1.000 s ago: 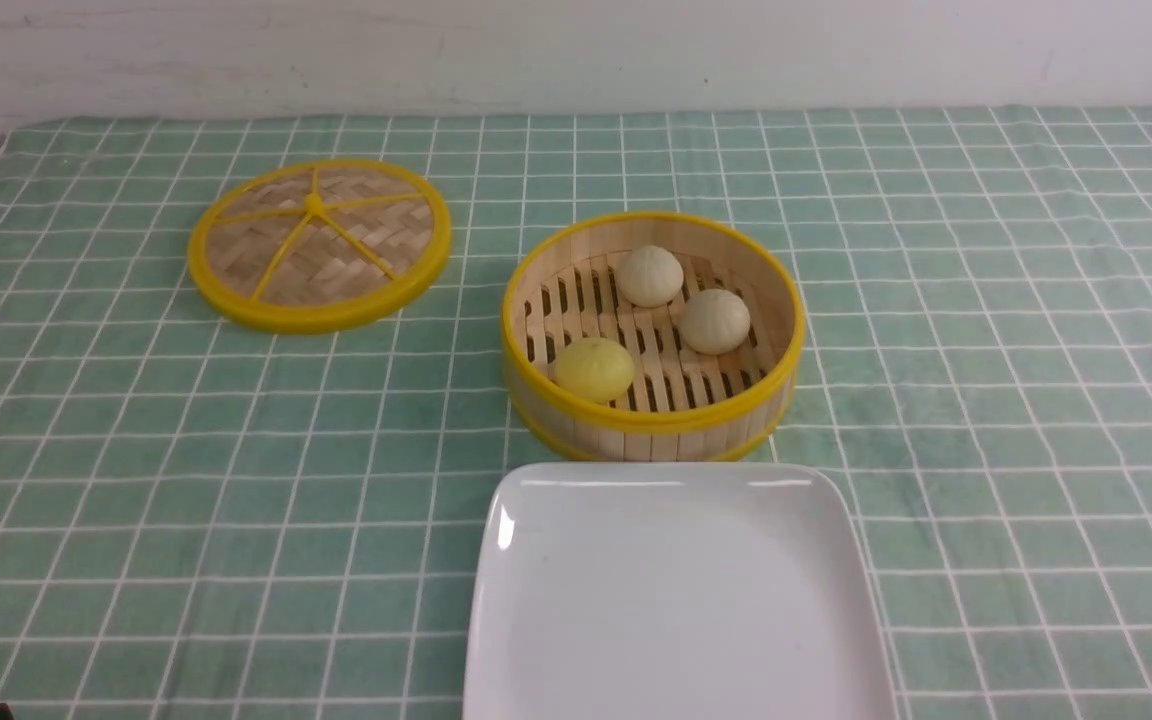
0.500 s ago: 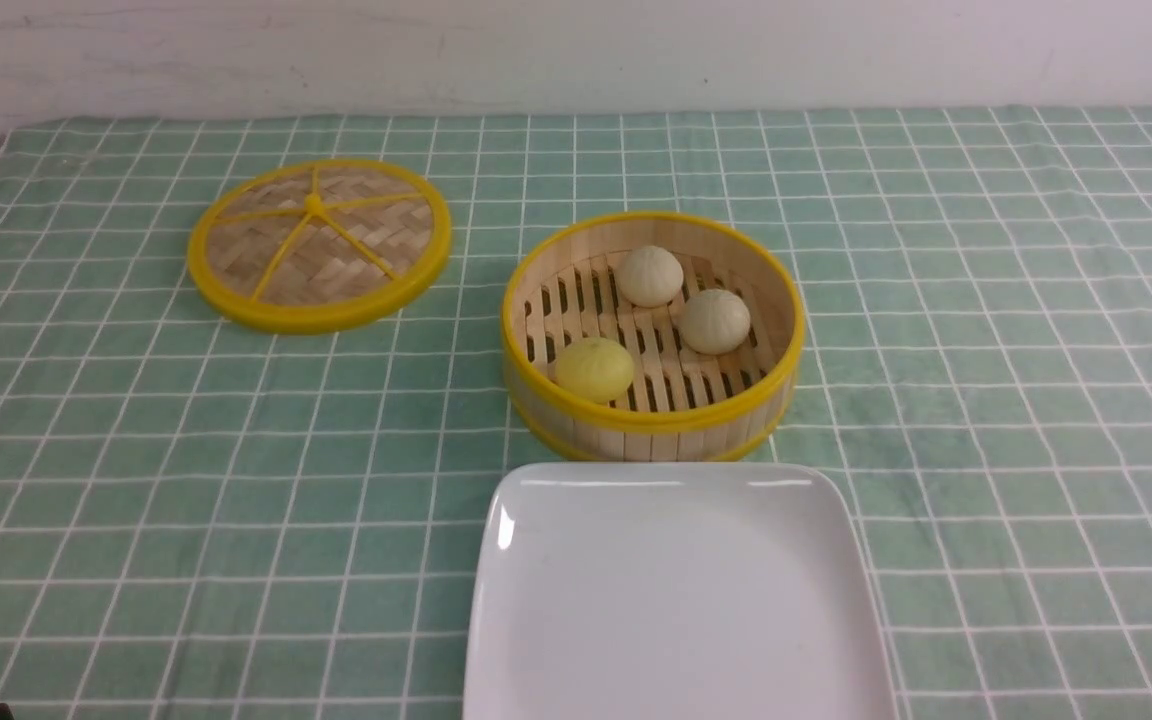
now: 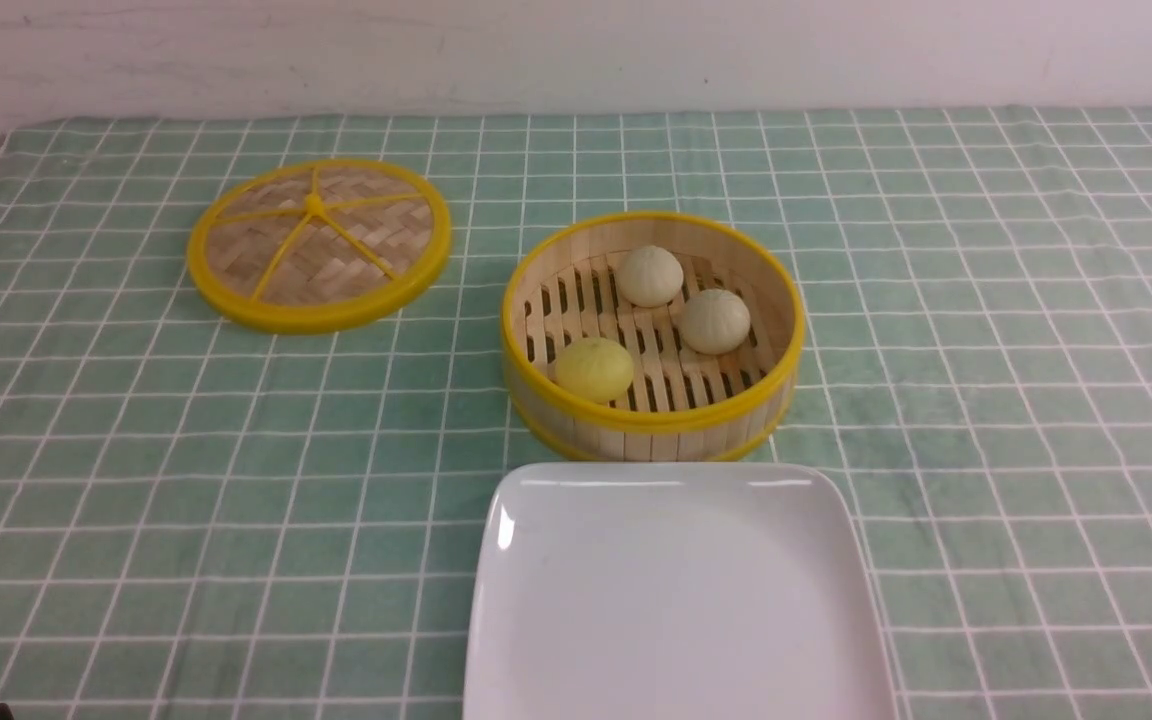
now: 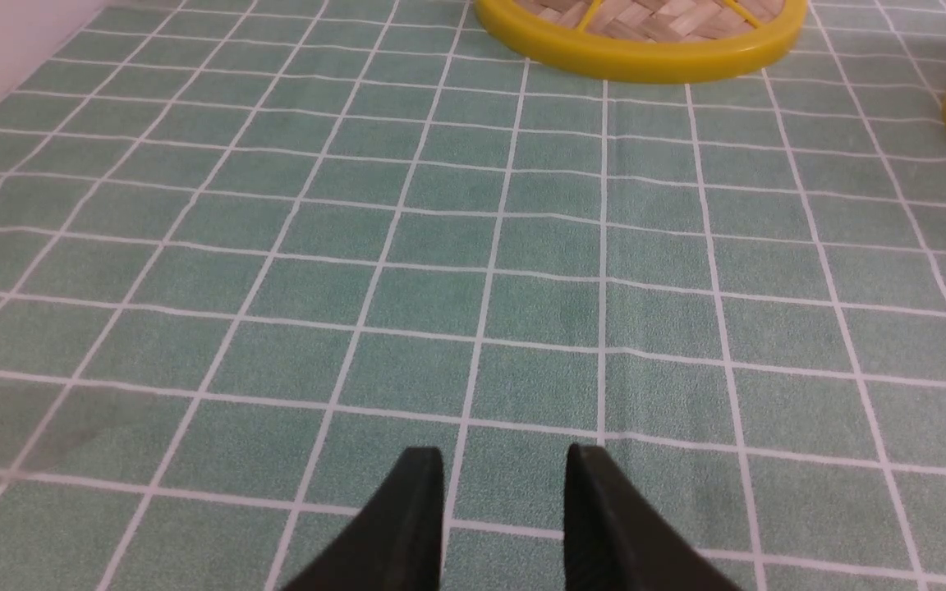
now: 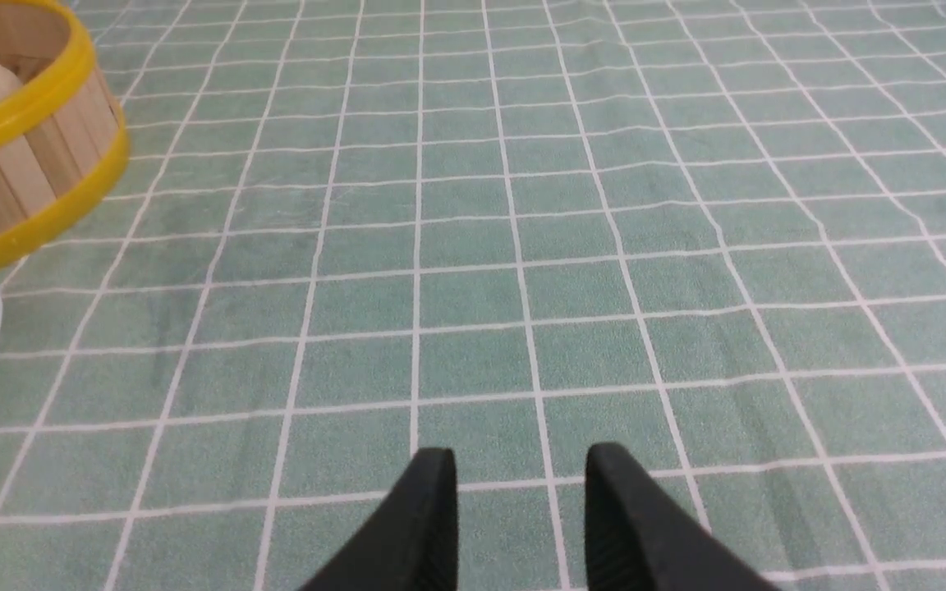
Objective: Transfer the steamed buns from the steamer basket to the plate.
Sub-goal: Use the right arm to grab the steamed stuffed bun that is closest to it
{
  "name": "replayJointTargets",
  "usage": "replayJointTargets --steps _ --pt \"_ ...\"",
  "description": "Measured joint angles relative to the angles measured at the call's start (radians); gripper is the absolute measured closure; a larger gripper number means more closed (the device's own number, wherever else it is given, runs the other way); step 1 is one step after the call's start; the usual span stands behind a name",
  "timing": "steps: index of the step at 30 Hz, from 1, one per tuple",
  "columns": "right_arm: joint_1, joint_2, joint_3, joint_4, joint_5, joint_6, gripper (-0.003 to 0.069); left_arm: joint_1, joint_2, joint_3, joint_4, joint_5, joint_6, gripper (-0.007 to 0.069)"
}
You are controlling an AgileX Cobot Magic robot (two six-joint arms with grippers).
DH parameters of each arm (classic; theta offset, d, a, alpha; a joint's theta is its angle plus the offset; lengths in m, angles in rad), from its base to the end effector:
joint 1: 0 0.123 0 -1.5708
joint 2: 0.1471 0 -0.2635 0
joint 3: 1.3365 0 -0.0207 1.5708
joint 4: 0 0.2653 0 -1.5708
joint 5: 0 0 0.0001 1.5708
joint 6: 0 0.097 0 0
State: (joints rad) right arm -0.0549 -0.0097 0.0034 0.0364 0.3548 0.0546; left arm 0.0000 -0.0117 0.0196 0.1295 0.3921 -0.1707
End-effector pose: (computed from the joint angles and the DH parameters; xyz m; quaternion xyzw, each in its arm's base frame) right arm 0.0948 -0.0040 0.1793 0.0531 0.7914 0.0153 0.6089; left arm 0.0940 0.0048 0.1706 -0.0351 0.8069 0.0049 0.5897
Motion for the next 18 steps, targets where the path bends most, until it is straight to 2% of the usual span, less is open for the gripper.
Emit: replayJointTargets --steps 3,5,11,18 --pt "0.000 0.000 -0.060 0.021 -0.003 0.001 0.0417 0.000 0.000 0.000 0.000 0.000 0.000 0.0383" --pt "0.000 0.000 -0.180 0.028 0.004 0.001 0.0417 0.000 0.000 0.000 0.000 0.000 0.000 0.0383" --pt "0.000 -0.001 -0.445 0.026 0.144 -0.021 0.0417 0.000 0.000 0.000 0.000 0.000 0.000 0.0383" --pt "0.000 -0.007 -0.501 0.031 0.121 -0.023 0.0417 0.000 0.000 0.000 0.000 0.000 0.000 0.0383"
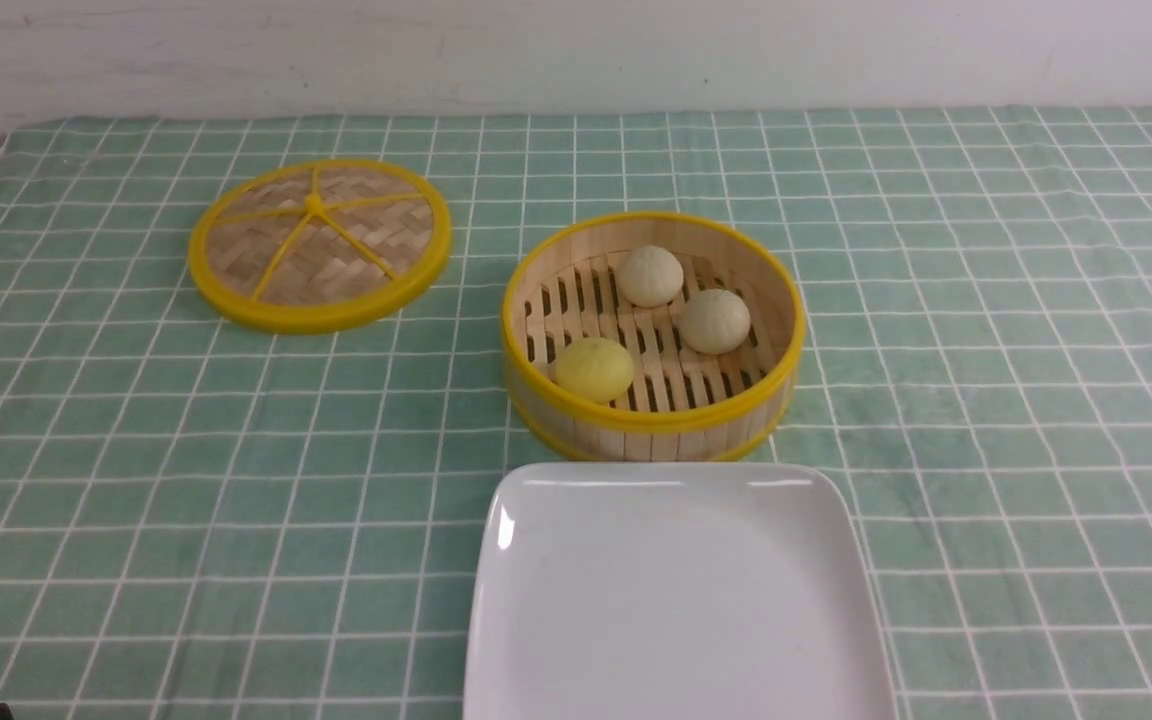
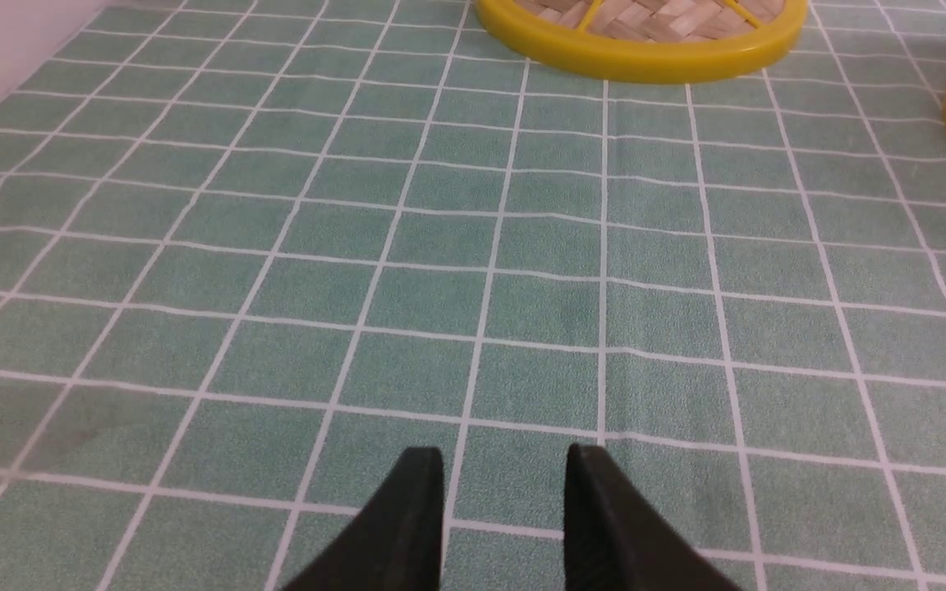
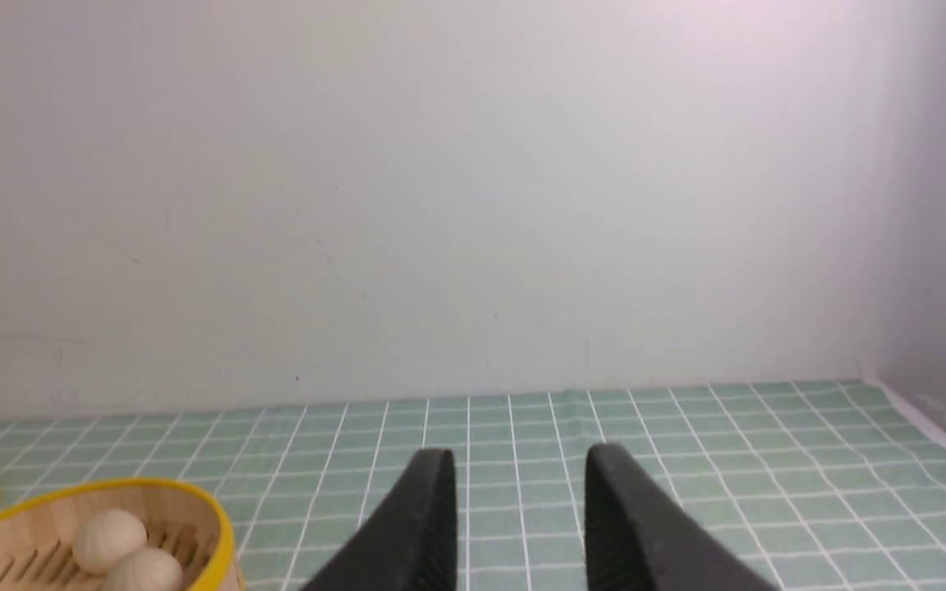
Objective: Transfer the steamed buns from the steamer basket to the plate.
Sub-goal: Use the right arm to grab the steamed stuffed bun that is closest to it
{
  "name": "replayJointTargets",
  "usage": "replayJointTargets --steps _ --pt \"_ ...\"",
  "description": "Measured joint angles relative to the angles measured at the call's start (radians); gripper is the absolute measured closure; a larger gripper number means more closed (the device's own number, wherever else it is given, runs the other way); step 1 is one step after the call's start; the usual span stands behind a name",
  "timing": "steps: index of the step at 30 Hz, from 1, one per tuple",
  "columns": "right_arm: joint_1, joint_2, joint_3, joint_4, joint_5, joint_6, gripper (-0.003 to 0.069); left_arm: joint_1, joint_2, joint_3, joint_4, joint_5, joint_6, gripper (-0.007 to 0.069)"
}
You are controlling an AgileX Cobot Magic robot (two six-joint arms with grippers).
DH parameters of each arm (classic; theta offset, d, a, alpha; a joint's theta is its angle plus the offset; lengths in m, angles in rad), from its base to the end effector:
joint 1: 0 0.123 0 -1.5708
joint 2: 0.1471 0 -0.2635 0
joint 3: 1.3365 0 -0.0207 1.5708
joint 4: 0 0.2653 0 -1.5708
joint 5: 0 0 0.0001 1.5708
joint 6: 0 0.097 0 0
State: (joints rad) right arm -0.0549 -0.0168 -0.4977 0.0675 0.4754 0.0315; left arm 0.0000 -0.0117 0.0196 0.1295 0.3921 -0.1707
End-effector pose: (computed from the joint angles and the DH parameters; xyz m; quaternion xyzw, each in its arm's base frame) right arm 0.0420 0.0007 0.3367 0.0368 0.6597 0.0239 0.7502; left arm 0.0940 0.0048 0.1706 -0.0351 0.8069 0.0049 0.5897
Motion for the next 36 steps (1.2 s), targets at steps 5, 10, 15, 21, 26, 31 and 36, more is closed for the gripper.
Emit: replayJointTargets --steps 5,10,15,21,26,31,36 --pt "0.000 0.000 0.014 0.061 -0.026 0.021 0.0417 0.000 0.000 0.000 0.000 0.000 0.000 0.0383" --pt "0.000 0.000 0.015 0.096 -0.026 0.024 0.0417 0.000 0.000 0.000 0.000 0.000 0.000 0.0383" --pt "0.000 0.000 0.015 0.099 -0.026 0.025 0.0417 0.000 0.000 0.000 0.000 0.000 0.000 0.0383" --pt "0.000 0.000 0.015 0.100 -0.026 0.025 0.0417 0.000 0.000 0.000 0.000 -0.003 0.000 0.0383" --pt "0.000 0.000 0.015 0.110 0.002 0.025 0.0417 0.000 0.000 0.008 -0.115 -0.058 -0.054 0.0383" --pt "0.000 0.000 0.016 0.156 0.070 0.007 0.0417 0.000 0.000 0.008 -0.283 -0.214 -0.152 0.0383" --pt "0.000 0.000 0.016 0.191 0.094 -0.002 0.0417 0.000 0.000 0.008 -0.370 -0.337 -0.192 0.0383"
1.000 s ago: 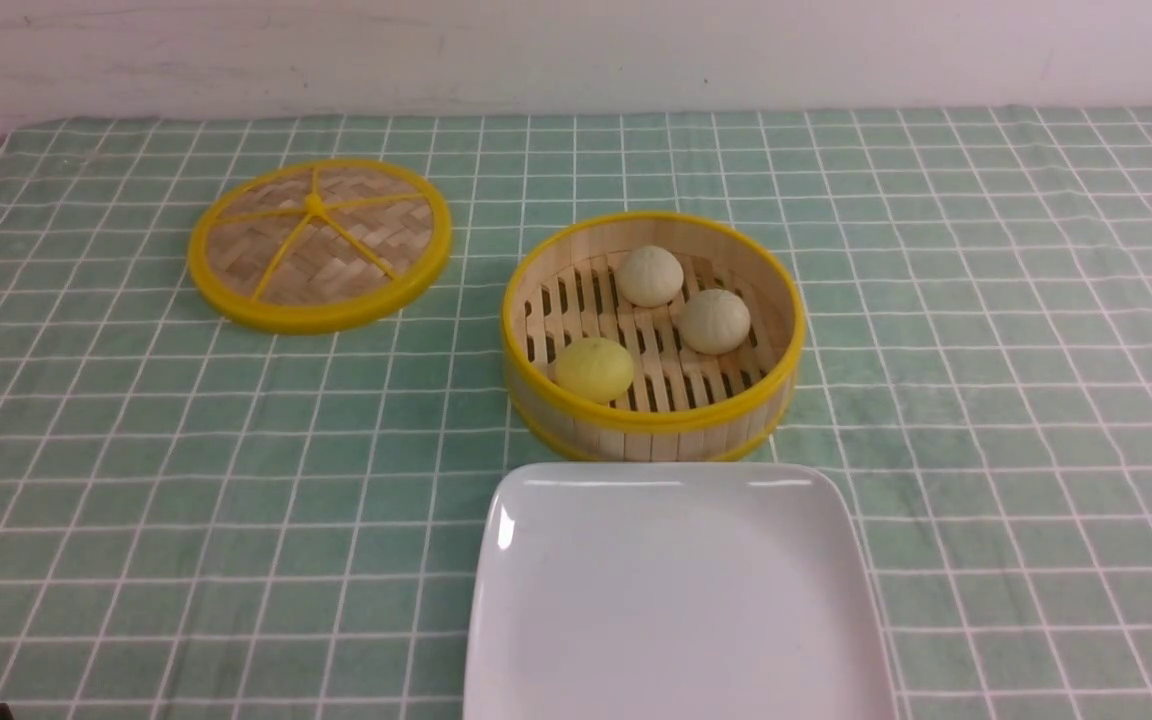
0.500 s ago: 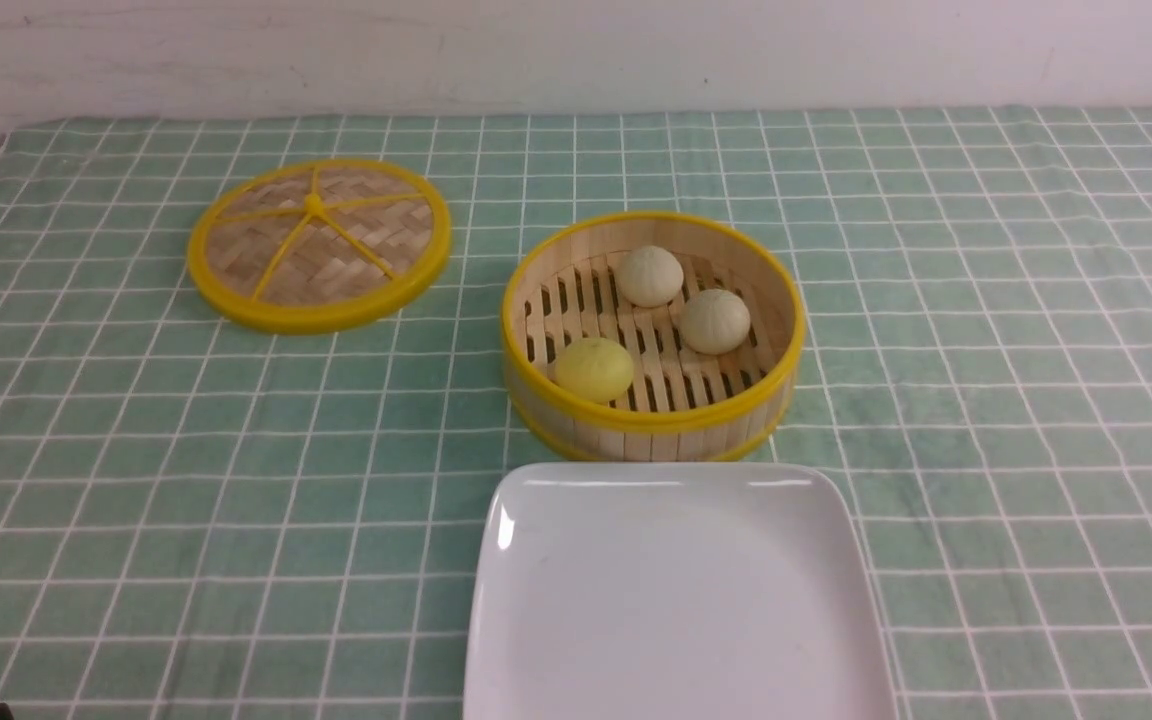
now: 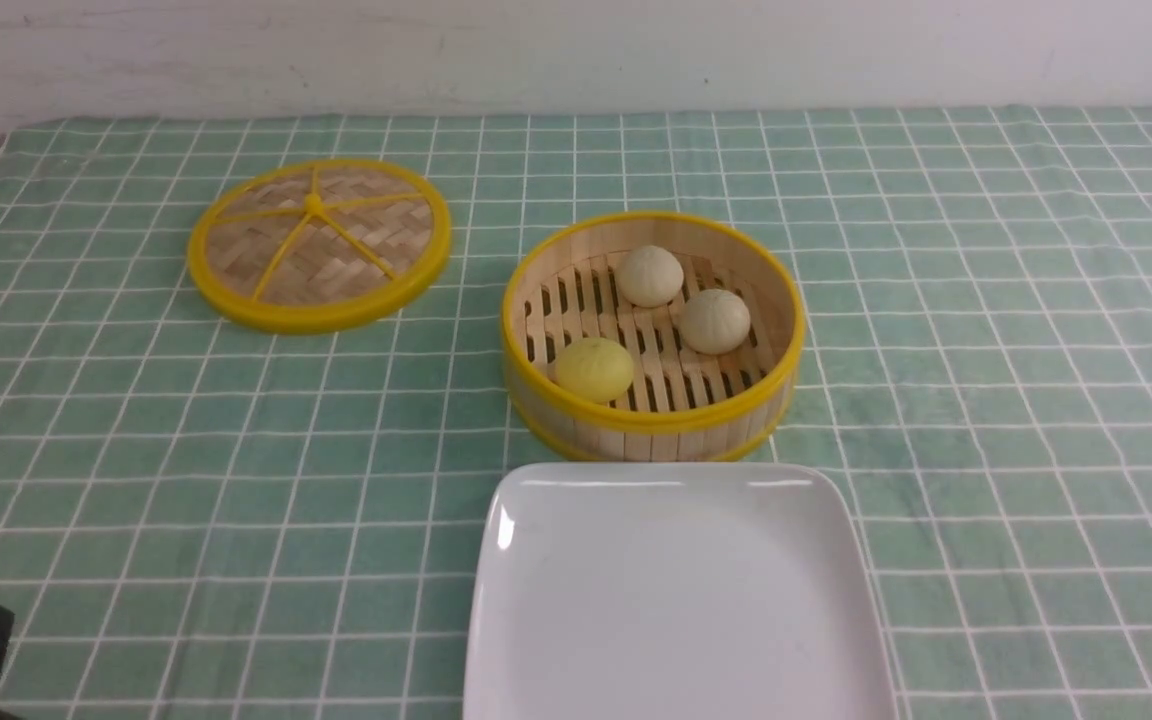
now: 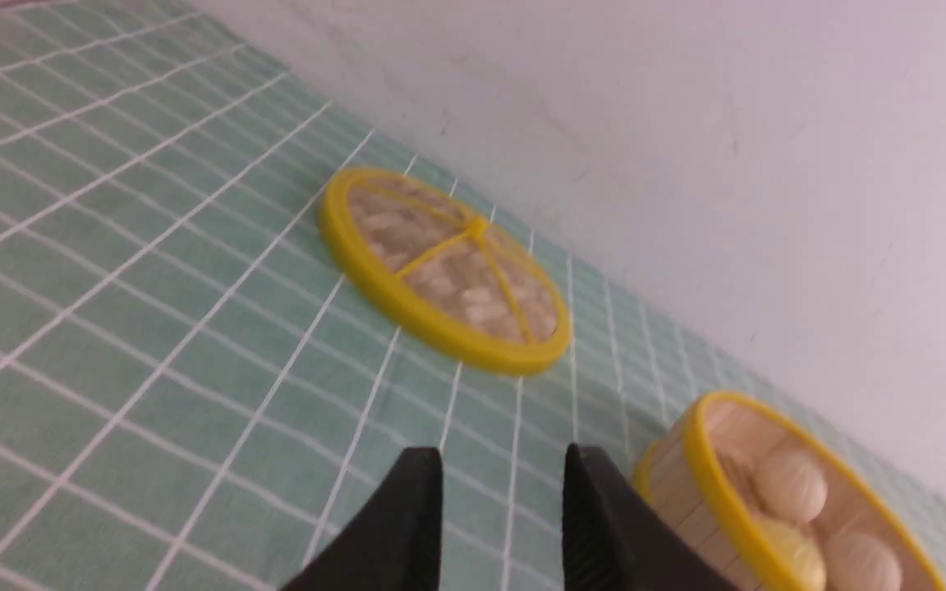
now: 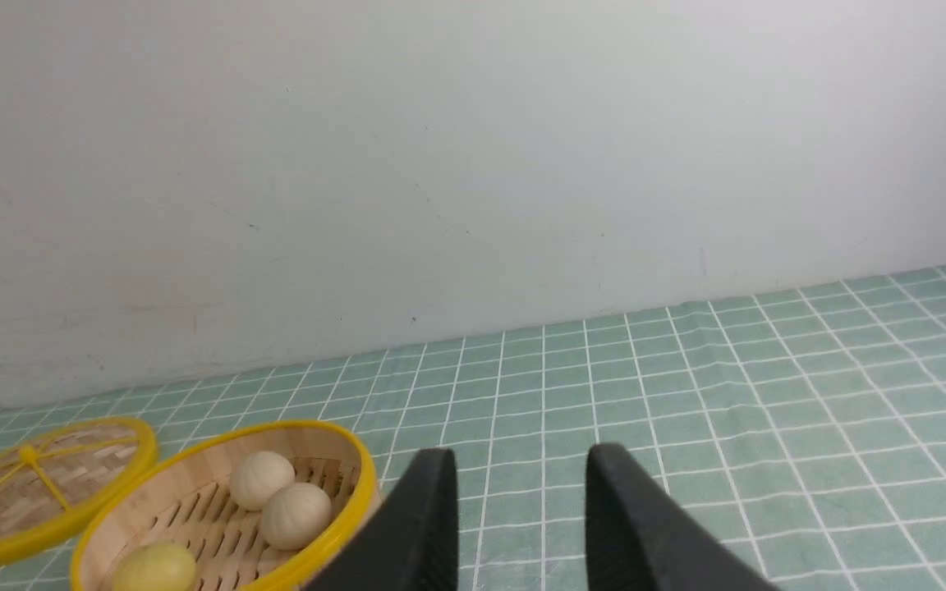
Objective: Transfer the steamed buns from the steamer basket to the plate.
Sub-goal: Use the right arm to grab the steamed stuffed bun that is closest to it
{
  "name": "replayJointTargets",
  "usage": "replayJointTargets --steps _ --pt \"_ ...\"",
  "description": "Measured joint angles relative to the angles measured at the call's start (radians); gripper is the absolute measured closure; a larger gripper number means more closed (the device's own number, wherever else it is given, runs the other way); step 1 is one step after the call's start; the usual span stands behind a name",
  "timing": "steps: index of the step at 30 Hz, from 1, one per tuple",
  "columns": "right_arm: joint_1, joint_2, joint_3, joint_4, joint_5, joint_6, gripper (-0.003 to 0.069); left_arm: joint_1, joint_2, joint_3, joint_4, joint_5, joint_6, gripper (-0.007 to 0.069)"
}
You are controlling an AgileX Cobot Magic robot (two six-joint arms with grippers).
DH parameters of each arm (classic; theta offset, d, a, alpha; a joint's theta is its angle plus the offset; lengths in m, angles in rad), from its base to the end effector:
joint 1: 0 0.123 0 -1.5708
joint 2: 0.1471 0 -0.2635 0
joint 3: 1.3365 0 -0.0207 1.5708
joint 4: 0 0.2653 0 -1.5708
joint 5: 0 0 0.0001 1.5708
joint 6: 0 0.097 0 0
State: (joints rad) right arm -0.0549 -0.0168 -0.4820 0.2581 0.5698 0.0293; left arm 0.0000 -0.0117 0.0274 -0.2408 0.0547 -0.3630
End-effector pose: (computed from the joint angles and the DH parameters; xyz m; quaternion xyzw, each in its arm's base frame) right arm 0.0450 0.0109 0.3241 0.0558 0.6938 0.1169 0.7084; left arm 0.0990 -0.0013 0.1999 -0.2037 0.6703 -0.2164 0.6800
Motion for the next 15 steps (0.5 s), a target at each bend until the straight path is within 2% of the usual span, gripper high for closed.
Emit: replayJointTargets --steps 4,7,9,10,11,15 --pt "0.000 0.000 0.000 0.025 0.005 -0.005 0.0417 0.000 0.000 0.000 -0.057 -0.070 -0.059 0.0383" --pt "0.000 0.004 -0.001 0.048 0.013 -0.041 0.0417 0.000 0.000 -0.003 -0.059 -0.055 -0.067 0.0383" --pt "0.000 0.051 -0.018 0.091 0.027 -0.125 0.0417 0.000 0.000 -0.048 -0.035 0.067 -0.046 0.0383" --pt "0.000 0.055 -0.019 0.096 0.029 -0.132 0.0417 0.000 0.000 -0.048 -0.035 0.067 -0.046 0.0383" --pt "0.000 0.092 -0.033 0.129 0.036 -0.179 0.0417 0.000 0.000 -0.095 -0.025 0.135 -0.021 0.0383" --pt "0.000 0.219 -0.066 0.248 0.057 -0.330 0.0417 0.000 0.000 -0.217 -0.019 0.244 0.097 0.0383"
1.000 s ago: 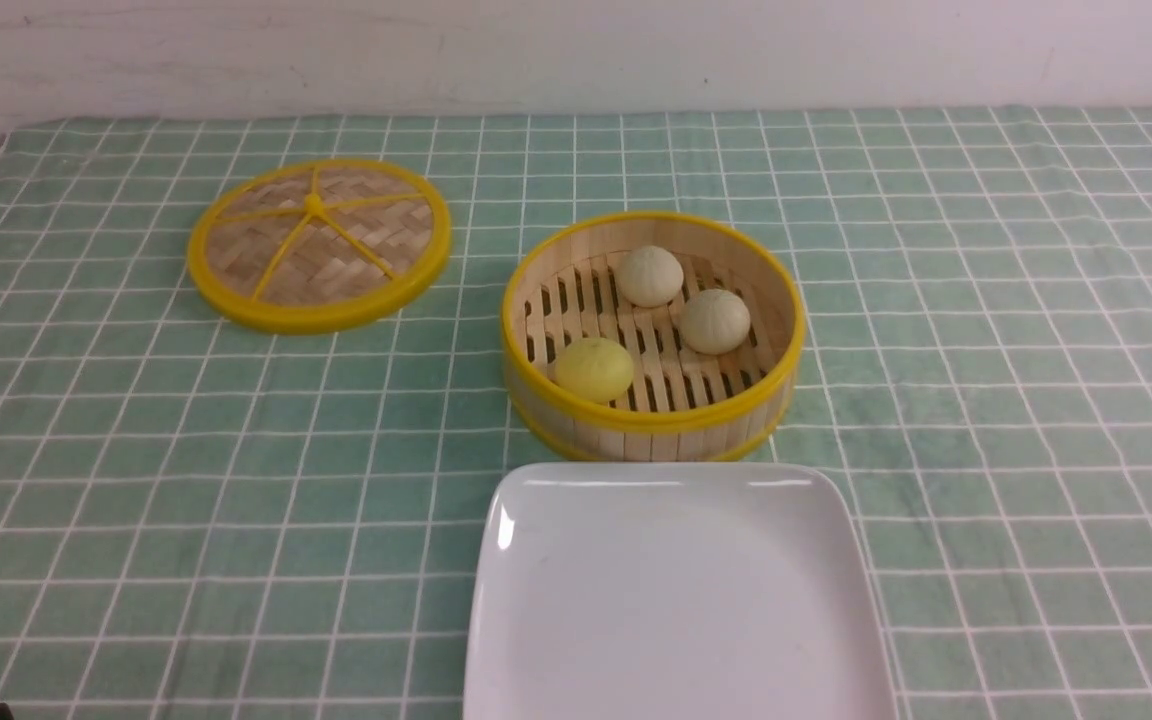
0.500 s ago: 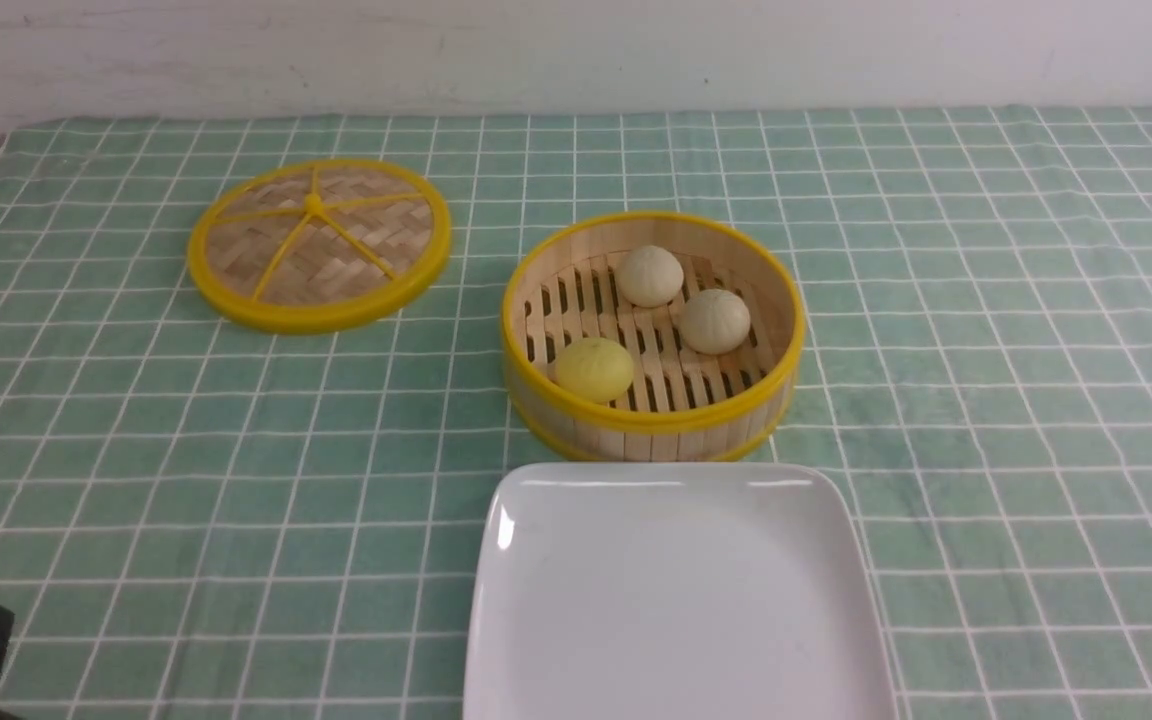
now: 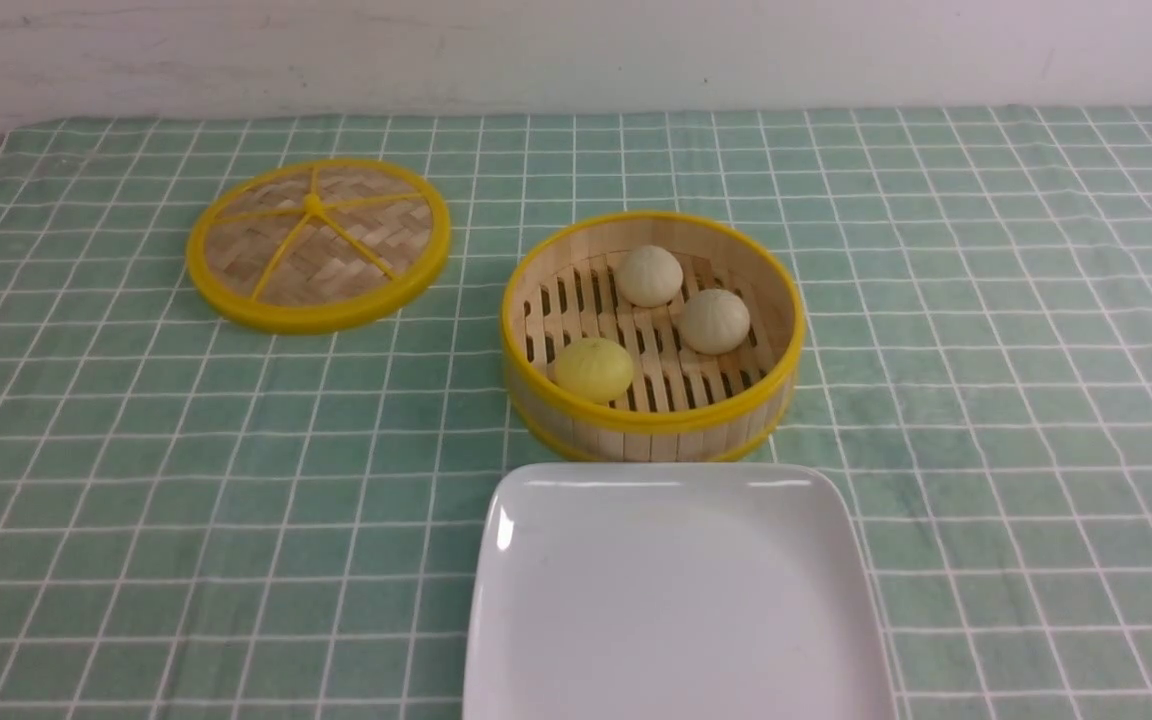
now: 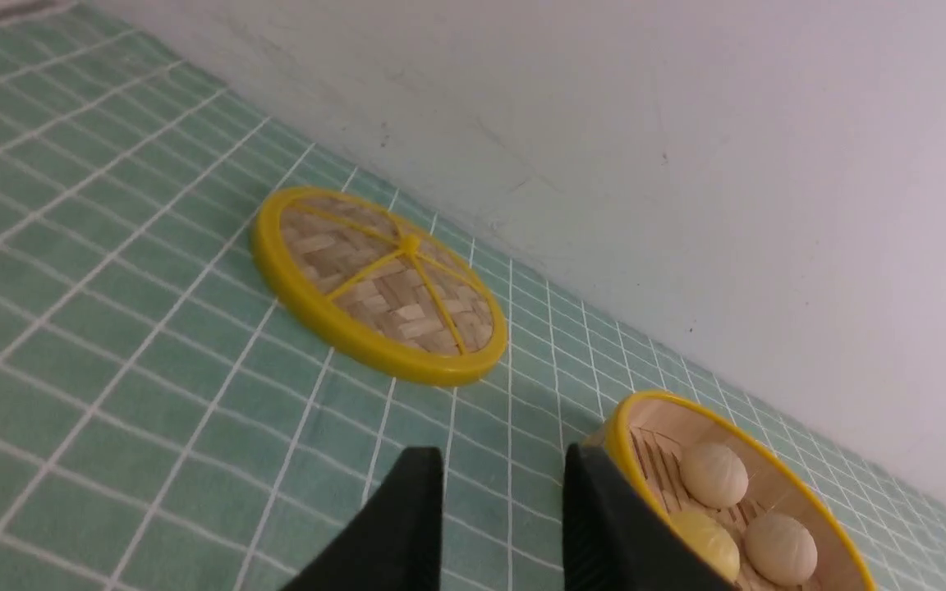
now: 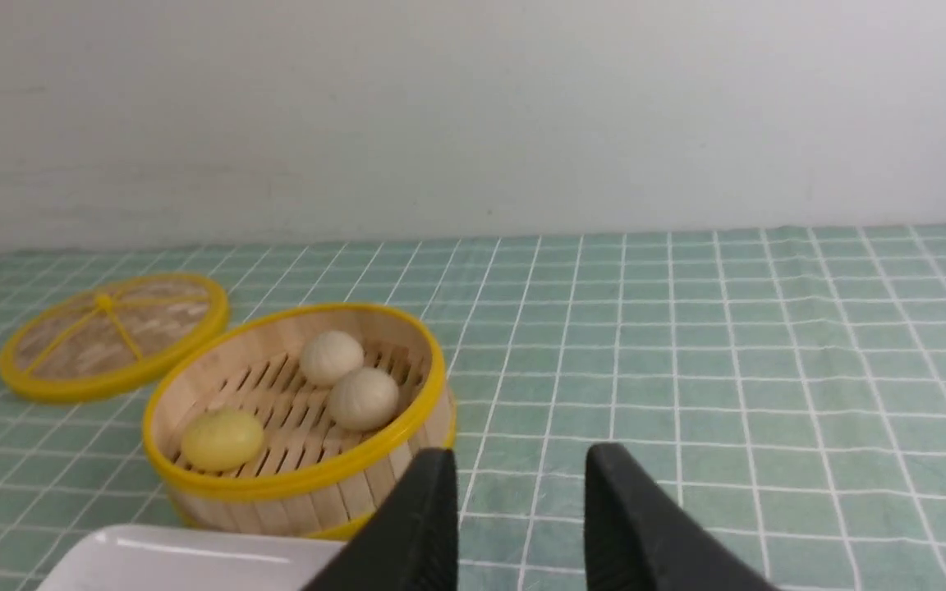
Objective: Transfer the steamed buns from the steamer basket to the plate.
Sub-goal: Use the right arm to grab the steamed stuffed bun that is closest to it
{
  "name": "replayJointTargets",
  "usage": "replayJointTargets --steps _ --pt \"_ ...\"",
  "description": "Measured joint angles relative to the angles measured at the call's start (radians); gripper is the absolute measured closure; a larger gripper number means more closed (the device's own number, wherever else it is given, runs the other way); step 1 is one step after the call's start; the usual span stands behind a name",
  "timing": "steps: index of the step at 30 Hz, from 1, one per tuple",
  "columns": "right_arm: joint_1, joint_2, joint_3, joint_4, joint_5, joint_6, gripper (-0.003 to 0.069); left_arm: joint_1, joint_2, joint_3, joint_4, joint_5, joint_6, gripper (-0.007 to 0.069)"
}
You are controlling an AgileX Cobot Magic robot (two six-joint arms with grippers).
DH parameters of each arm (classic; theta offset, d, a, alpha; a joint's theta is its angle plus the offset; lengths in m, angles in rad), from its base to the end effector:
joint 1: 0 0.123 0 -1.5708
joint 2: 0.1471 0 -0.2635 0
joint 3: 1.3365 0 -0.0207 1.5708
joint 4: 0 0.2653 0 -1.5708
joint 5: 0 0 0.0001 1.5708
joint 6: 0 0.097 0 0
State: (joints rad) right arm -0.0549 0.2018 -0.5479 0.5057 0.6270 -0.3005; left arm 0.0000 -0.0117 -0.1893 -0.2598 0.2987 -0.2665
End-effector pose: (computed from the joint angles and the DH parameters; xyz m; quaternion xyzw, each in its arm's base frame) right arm 0.0780 0.0234 0.3310 -0.0289 0.7497 0.1295 0.6483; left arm 0.0841 -0.0074 0.2536 -0.1543 0.6904 -0.2058 0.6761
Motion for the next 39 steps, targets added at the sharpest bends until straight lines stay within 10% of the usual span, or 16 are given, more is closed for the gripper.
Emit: replayJointTargets --steps 10,22,29,39 --pt "0.000 0.313 -0.100 0.212 0.006 -0.292 0.0417 0.000 0.173 -0.237 -0.004 0.260 0.278 0.0382" --pt "0.000 0.647 -0.370 0.366 0.256 -0.564 0.0396 0.000 0.595 -0.461 -0.064 0.229 0.598 0.0316" --pt "0.000 0.911 -0.621 0.392 0.453 -0.580 0.0316 0.000 0.752 -0.484 -0.343 0.074 0.820 0.0206" --pt "0.007 1.307 -0.980 0.319 0.599 -0.600 0.0312 0.000 0.876 -0.484 -0.693 0.238 1.122 0.0242"
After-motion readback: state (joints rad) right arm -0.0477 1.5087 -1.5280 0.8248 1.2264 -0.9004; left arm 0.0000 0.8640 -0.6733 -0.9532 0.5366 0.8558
